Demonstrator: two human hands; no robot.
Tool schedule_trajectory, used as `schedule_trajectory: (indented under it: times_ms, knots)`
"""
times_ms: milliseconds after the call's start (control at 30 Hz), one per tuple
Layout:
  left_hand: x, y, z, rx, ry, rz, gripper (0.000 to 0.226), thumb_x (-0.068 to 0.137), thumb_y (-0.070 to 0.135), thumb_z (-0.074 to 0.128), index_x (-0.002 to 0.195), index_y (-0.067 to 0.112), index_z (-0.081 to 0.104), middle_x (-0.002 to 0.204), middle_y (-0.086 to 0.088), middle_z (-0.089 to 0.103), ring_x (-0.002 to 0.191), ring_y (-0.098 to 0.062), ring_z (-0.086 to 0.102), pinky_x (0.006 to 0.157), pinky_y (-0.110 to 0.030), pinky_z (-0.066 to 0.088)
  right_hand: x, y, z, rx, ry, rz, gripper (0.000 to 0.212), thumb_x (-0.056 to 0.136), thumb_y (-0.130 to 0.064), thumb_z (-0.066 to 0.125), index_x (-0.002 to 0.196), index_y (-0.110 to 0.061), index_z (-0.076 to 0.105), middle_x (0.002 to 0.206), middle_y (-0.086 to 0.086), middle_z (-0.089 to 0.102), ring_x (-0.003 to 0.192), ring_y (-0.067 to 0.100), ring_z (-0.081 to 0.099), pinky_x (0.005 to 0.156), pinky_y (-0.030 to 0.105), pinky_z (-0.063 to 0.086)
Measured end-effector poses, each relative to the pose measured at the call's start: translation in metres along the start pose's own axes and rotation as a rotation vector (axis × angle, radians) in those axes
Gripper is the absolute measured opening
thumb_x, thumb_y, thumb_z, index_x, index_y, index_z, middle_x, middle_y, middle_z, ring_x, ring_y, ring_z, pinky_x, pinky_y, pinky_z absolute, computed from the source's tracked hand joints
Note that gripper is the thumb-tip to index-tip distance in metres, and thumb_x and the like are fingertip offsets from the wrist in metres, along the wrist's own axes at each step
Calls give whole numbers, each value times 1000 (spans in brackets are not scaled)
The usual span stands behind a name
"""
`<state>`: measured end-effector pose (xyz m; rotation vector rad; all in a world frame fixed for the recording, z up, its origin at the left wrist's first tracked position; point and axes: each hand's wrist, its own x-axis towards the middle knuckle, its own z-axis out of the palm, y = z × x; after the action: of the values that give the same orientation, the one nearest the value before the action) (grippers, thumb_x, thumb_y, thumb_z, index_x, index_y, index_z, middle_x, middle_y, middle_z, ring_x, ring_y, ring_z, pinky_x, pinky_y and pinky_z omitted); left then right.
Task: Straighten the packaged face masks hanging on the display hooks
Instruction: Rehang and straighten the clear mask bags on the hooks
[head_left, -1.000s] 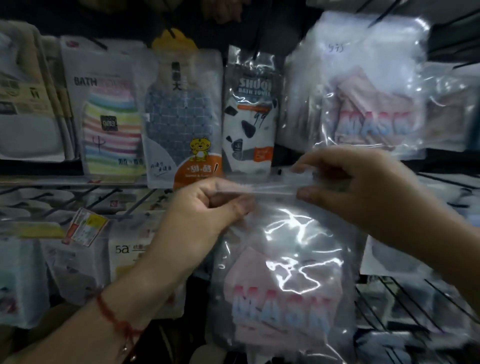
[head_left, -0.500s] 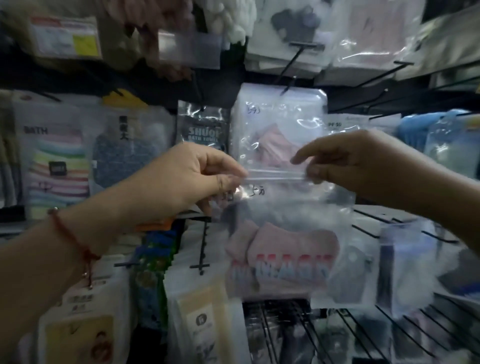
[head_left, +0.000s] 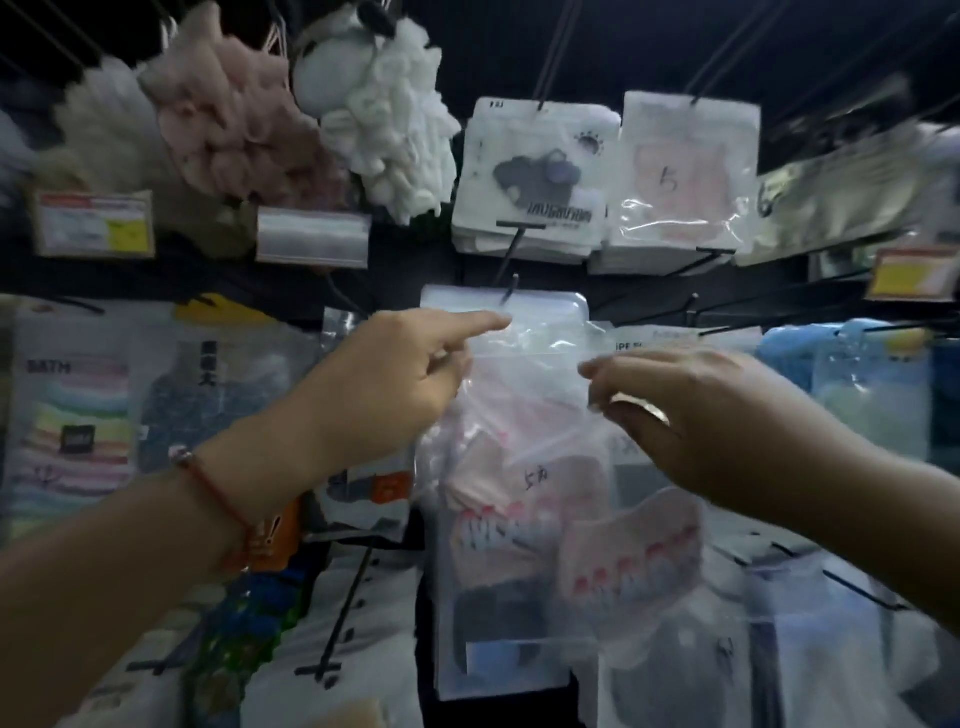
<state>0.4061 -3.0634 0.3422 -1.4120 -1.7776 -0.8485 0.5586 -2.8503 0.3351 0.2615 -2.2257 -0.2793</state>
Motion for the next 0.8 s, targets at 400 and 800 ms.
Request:
schedule_trajectory:
  times_ms: [400, 800]
  knots:
    - [55, -5, -6, 232, 88, 108, 38, 99, 13, 54, 130, 31, 65, 73, 8, 58, 69, -9, 57, 67, -35, 51, 44, 29, 42, -117, -60, -154, 8, 101, -19, 44, 101, -24, 49, 160, 12, 3, 149, 25, -2, 120, 41, 4]
    - [61, -23, 3, 240, 191, -10, 37, 94, 14, 56, 119, 37, 71, 68, 20, 57, 56, -7, 55, 53, -23, 42, 62, 36, 53, -45, -77, -208, 13, 104, -20, 36, 103, -23, 49, 161, 7, -5, 149, 19, -10, 121, 31, -2]
